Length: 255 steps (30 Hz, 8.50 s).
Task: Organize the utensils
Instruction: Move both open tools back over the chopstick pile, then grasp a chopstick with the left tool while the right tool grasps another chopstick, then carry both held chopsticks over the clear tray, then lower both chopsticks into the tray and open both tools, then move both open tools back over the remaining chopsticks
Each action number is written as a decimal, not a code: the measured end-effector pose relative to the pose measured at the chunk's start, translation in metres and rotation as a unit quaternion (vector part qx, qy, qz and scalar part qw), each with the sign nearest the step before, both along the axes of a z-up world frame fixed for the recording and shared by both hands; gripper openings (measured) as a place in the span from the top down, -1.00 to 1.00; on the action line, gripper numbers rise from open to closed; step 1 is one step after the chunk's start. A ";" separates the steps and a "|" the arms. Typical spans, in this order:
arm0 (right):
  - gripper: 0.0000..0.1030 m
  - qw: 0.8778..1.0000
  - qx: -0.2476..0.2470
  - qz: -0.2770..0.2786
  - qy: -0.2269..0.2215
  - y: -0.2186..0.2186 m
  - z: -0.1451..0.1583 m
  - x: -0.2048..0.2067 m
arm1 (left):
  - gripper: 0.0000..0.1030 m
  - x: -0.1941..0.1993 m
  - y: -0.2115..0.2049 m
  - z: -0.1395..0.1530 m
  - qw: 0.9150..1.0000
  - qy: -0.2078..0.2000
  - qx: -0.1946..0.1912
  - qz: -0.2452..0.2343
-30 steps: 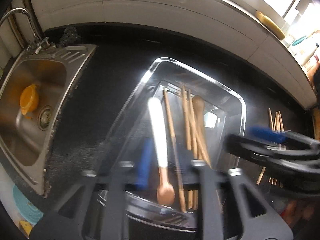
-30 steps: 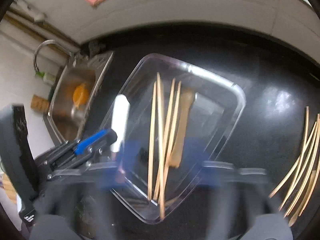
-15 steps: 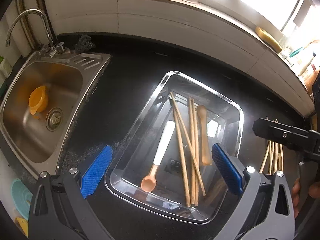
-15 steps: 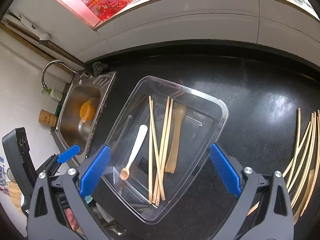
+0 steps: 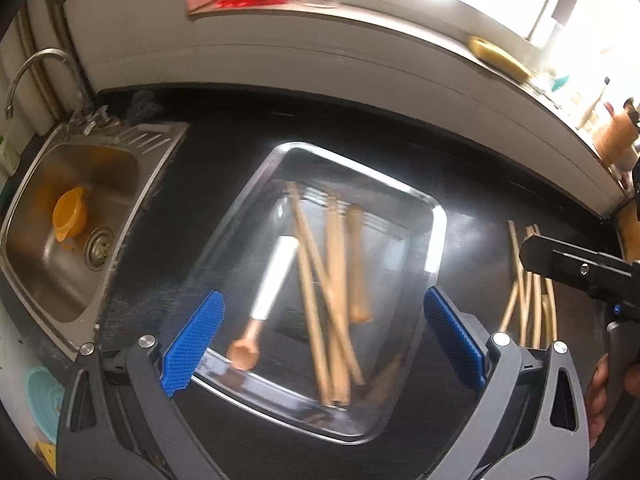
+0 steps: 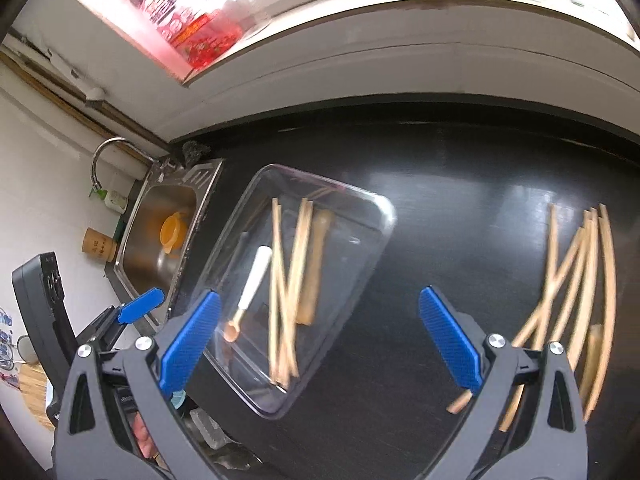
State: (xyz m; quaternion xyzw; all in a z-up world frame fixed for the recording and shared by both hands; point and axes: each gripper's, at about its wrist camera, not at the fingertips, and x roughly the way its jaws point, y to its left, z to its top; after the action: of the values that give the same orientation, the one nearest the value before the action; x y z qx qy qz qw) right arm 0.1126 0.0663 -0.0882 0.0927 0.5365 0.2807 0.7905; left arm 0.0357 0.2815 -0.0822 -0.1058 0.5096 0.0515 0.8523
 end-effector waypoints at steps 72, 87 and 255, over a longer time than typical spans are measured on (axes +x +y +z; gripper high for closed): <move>0.85 0.983 -0.178 -0.008 -0.043 -0.231 -0.133 0.051 | 0.88 0.105 -0.278 -0.122 0.977 0.014 -0.012 -0.213; 0.85 0.988 -0.137 -0.040 -0.062 -0.258 -0.081 0.030 | 0.88 0.085 -0.259 -0.064 0.982 -0.007 -0.039 -0.182; -0.76 0.970 -0.240 -0.020 -0.039 -0.257 -0.148 -0.014 | -0.87 0.053 -0.244 -0.137 0.971 0.038 0.067 -0.228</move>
State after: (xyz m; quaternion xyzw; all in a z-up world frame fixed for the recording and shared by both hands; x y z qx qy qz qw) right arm 0.0985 -0.1910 -0.2361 -0.1005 0.5550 0.1314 0.8153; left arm 0.0883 0.0370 -0.2197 0.0723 0.5480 -0.1067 0.8265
